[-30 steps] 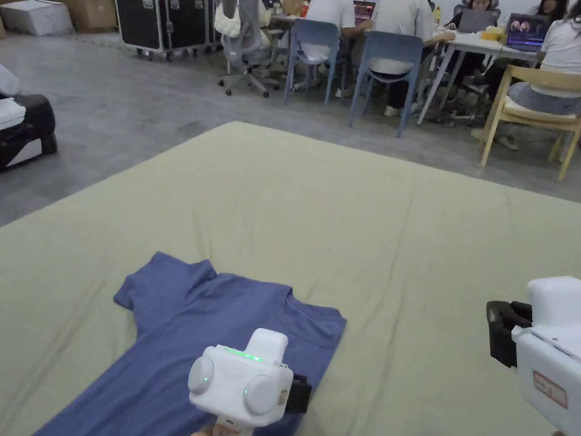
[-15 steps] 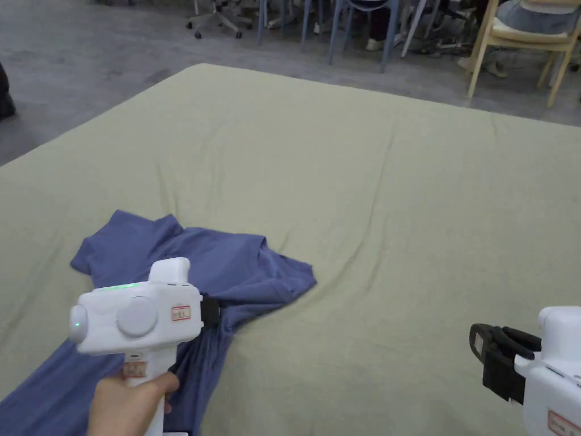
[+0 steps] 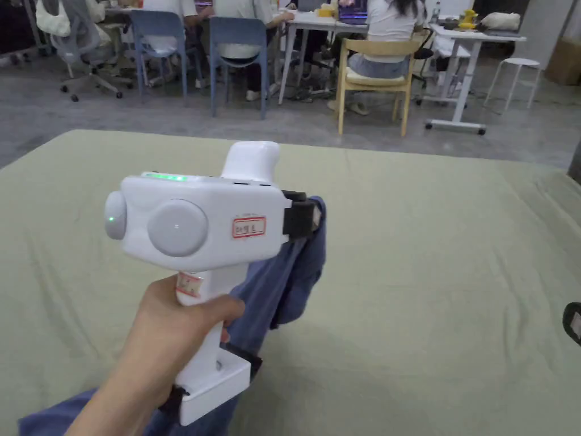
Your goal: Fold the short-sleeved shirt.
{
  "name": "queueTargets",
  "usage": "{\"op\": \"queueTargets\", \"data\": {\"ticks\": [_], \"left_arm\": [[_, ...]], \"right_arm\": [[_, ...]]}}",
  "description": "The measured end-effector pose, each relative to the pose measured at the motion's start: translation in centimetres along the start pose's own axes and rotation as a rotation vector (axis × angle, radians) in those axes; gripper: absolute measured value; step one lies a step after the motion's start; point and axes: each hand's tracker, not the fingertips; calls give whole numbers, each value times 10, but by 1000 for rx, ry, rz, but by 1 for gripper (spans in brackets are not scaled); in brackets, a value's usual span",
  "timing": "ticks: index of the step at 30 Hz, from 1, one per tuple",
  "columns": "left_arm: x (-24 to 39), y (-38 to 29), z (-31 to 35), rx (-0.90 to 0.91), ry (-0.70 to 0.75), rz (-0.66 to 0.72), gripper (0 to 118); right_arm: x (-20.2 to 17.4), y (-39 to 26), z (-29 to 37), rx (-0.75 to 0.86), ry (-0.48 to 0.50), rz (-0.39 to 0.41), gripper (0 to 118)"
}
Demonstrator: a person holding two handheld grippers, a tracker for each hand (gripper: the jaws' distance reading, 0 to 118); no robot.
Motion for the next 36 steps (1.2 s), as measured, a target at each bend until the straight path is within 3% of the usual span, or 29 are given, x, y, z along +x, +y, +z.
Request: {"op": "queueTargets", "data": {"ticks": [6,13,18,25,26,27,28,29,33,36], "left_arm": [[151,13,-91,-133,-316,-204,1],[287,-98,-213,-469,-551,-360,1],[343,-198,-255,-705,-559,-602,1],[340,-270,-273,-821,-496,-636,3],[336,-271,-274,-816,-499,-614,16],[330,-263,-270,-798,-524,-525,36],[325,-256,-266,-821,-553,-422,67],[318,-247,-260,-819,-547,-361,83],[253,-197,-184,-623,-485,-220,83],[186,-162,-94,-435,-327,-135,83]], "right_arm": [[78,21,83,72,-220,3,3],[144,-5,123,33,-378,-42,3],[169,-37,118,-38,-406,-87,3],[175,-70,106,-97,-390,-146,3],[173,-72,105,-103,-381,-150,3],[171,-73,105,-106,-375,-150,3],[168,-73,104,-108,-367,-150,3],[165,-71,102,-111,-356,-149,3],[149,-65,95,-96,-291,-145,3],[134,-65,86,-101,-239,-146,3]]}}
